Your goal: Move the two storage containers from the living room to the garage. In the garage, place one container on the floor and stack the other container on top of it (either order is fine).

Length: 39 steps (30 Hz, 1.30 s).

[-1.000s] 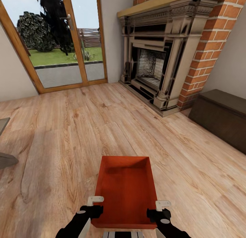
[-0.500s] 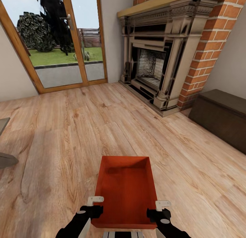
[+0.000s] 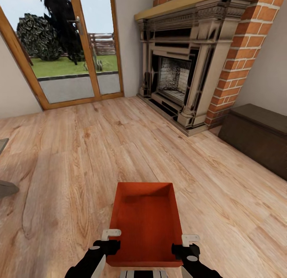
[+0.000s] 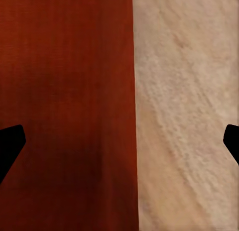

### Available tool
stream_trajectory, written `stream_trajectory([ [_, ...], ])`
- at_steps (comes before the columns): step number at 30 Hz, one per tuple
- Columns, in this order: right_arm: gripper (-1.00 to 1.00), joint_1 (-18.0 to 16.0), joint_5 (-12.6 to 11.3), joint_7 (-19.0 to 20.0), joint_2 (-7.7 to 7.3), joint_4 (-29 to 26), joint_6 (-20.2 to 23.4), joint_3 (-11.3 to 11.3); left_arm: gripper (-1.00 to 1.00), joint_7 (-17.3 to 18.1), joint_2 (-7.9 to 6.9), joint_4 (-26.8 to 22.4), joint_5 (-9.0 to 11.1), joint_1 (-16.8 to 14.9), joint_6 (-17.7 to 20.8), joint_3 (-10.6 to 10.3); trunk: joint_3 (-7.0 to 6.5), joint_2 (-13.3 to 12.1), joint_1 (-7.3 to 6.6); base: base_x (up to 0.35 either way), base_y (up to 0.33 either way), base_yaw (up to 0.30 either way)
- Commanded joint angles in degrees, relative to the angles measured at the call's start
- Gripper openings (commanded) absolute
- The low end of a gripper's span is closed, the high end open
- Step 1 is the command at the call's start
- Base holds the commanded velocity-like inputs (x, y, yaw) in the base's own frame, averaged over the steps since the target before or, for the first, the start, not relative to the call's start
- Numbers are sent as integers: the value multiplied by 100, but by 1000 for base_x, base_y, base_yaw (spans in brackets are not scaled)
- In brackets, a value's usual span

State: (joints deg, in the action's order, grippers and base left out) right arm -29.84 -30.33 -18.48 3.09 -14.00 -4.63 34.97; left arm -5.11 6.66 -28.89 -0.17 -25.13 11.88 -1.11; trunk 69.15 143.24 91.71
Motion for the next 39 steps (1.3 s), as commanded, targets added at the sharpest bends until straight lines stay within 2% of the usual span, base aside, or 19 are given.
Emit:
stream_trajectory([
  [1, 100, -4, -61, -22, -1, 3, -29, 45, 100, -25, -2, -11, -1, 0, 34, -12, 4, 2, -1, 0, 0, -4],
  [30, 100, -3, -61, 37, -10, 3, -46, 49, 100, -25, -42, -1, -1, 1, 34, -4, 4, 2, -1, 0, 0, 0],
  [31, -100, -3, -61, 37, -10, 3, -46, 48, -100, -25, -42, 4, -1, 1, 34, -4, 4, 2, -1, 0, 0, 0],
  [39, -100, -4, -64, 29, -10, 3, -54, 37, -100, -34, -34, 59, -1, 0, 34, -3, 4, 2, -1, 0, 0, 0],
])
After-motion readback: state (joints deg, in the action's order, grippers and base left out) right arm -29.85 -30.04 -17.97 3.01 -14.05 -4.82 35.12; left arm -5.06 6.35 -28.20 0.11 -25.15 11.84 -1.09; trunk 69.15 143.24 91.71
